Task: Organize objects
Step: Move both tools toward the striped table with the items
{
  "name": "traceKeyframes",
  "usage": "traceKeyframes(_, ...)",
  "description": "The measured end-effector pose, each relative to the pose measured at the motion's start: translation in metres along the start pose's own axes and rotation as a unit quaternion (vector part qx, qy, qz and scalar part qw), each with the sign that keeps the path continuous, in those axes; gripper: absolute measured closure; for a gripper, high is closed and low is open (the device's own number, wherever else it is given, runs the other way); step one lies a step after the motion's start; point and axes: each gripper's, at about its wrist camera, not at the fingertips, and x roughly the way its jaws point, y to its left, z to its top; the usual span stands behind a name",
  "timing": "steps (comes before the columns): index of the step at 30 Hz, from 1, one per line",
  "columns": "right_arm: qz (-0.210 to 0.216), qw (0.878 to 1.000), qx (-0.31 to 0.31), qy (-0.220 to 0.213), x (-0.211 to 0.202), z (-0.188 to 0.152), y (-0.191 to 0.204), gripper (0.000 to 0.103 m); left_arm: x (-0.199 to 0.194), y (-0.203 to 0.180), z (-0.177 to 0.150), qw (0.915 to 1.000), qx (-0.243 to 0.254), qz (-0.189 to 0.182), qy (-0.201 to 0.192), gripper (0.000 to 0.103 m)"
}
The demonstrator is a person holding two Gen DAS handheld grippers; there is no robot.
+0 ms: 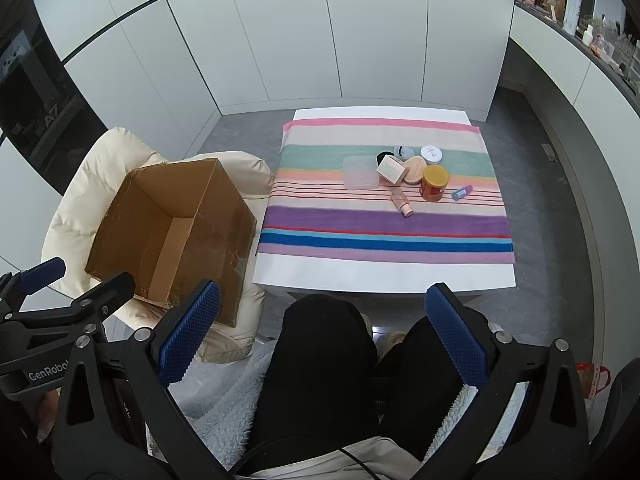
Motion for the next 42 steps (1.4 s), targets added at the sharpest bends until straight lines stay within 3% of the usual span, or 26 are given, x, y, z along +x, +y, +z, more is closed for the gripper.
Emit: traceKeyframes(42, -0.005, 1.000, 0.001, 0.003, 0.003, 0.000, -0.004, 0.000, 0.013, -0.009, -0.002, 0.9996, -0.005, -0.023, 0.017, 0.000)
